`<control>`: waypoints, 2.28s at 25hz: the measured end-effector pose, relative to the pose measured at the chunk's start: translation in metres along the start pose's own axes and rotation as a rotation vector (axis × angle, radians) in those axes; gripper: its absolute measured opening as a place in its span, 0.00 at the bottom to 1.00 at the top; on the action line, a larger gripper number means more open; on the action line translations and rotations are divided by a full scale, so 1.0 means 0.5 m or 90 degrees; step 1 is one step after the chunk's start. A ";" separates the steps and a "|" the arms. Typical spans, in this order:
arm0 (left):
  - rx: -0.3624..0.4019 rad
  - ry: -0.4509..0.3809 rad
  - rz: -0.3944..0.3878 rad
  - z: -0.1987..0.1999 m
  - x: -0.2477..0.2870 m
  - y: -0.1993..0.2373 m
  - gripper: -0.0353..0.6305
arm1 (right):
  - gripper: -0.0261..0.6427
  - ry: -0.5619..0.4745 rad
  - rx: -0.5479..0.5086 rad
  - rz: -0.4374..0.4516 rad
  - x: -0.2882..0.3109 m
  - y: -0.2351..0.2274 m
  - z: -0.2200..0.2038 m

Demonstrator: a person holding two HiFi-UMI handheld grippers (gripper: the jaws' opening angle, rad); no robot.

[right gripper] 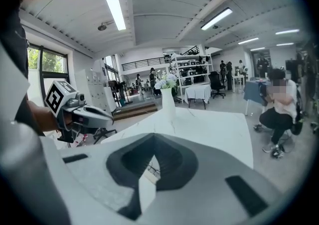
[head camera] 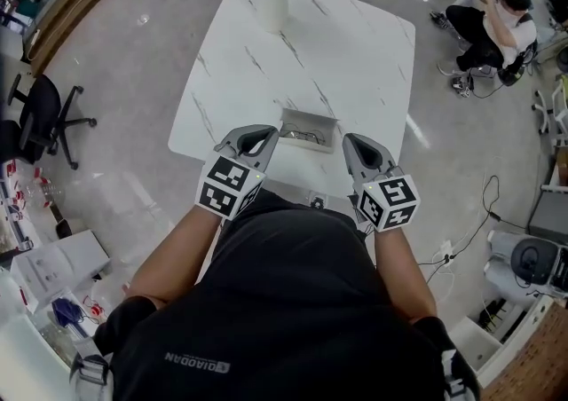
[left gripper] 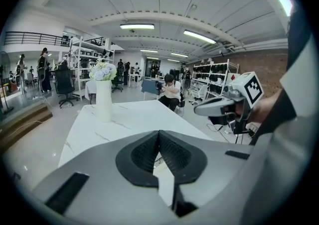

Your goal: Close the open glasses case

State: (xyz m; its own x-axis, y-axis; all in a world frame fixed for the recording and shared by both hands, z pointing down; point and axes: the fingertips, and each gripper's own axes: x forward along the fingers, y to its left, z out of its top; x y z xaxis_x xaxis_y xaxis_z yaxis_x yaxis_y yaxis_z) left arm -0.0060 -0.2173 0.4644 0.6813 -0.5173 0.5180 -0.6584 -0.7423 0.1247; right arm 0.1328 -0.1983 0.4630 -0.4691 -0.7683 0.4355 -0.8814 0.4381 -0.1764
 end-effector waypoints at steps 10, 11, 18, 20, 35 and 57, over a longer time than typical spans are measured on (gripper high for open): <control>0.020 -0.002 0.015 0.014 0.008 -0.005 0.07 | 0.07 -0.010 -0.024 0.015 0.005 0.002 0.002; 0.020 -0.001 0.015 0.013 0.007 -0.006 0.08 | 0.07 -0.010 -0.024 0.015 0.005 0.003 0.000; 0.028 0.002 0.013 0.007 0.001 -0.006 0.13 | 0.10 -0.005 -0.027 0.014 0.009 0.014 -0.006; 0.033 0.001 0.015 0.005 0.000 -0.003 0.13 | 0.11 -0.003 -0.031 0.016 0.011 0.021 -0.006; 0.069 0.064 0.017 -0.062 0.026 0.014 0.13 | 0.11 0.070 -0.087 -0.039 0.023 -0.028 -0.057; 0.166 0.297 -0.016 -0.328 0.170 0.061 0.18 | 0.11 0.146 -0.146 -0.070 0.086 -0.097 -0.147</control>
State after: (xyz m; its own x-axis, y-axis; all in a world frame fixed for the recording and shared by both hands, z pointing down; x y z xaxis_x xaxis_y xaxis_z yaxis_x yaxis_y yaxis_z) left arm -0.0206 -0.2142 0.6511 0.4420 -0.2969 0.8465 -0.5016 -0.8641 -0.0412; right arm 0.1594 -0.2186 0.5551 -0.3246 -0.7030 0.6328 -0.8783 0.4723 0.0741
